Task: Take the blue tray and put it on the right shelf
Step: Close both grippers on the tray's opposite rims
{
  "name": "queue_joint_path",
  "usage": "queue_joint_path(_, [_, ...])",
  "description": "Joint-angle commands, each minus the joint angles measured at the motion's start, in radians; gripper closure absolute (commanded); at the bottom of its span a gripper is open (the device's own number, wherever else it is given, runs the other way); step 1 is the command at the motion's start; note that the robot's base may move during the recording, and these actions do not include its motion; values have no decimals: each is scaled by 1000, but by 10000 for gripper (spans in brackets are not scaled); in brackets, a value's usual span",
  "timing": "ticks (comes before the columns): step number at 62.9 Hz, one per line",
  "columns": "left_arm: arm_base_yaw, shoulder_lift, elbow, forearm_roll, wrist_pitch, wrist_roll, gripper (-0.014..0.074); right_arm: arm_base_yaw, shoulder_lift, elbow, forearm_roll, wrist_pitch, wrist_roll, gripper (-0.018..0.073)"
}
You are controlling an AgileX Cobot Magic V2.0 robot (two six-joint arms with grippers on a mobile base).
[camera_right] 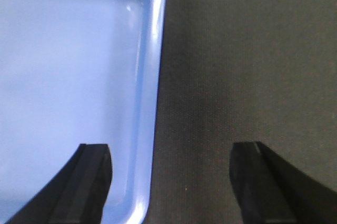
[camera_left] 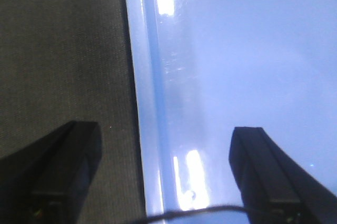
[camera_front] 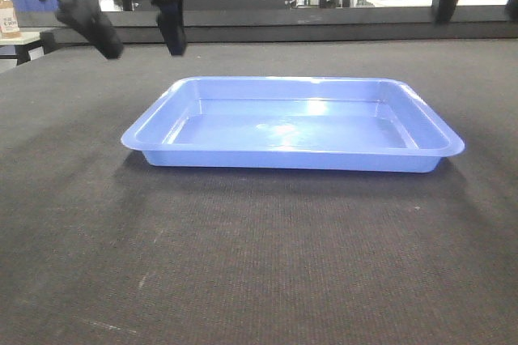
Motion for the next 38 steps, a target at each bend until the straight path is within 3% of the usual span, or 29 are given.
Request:
queue_joint_path(1, [13,-15,-53,0,-28,-15,185,-7,11,-37,-14,-64,3,1])
queue_joint_path(38, [35,114,-56,-37,-69,-19,216,-7,206,-37,-14,-181,1,1])
